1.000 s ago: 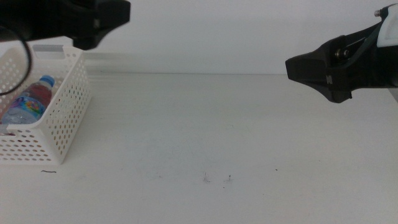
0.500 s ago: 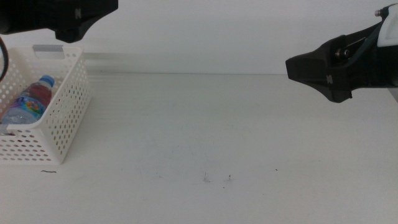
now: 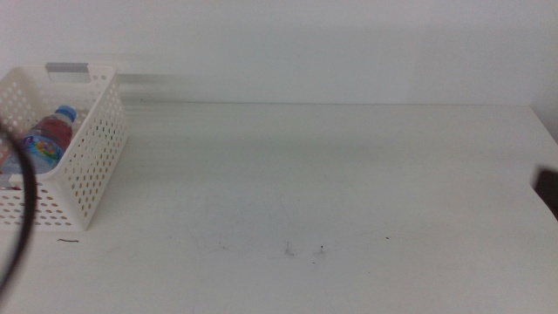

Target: Use arms to grab the bottles and put them into the dustbin to the left of the table.

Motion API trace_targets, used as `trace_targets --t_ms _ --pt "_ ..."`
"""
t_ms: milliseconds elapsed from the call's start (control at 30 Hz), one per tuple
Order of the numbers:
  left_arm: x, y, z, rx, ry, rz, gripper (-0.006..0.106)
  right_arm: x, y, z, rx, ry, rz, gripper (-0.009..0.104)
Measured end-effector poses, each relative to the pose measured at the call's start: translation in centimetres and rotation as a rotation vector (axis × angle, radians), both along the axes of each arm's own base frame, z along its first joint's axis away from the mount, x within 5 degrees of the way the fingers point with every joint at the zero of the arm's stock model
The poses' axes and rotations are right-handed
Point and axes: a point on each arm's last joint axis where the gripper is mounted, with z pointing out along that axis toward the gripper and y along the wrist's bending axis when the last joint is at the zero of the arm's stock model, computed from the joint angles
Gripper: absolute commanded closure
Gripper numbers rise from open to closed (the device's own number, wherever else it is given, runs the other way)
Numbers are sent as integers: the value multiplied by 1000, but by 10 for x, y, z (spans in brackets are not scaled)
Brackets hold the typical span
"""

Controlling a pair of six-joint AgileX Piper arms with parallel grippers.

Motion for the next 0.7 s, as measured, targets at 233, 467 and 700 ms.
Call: trace_targets --t_ms 233,467,700 --pt "-49 -1 -53 12 -68 25 7 -61 -20 -54 11 -151 -89 2" --pt "-66 -2 -100 13 -89 27 7 -73 -28 -86 -13 -193 -197 2" --pt "-67 -2 -130 13 -43 27 7 -74 -29 -103 -66 -182 -203 2"
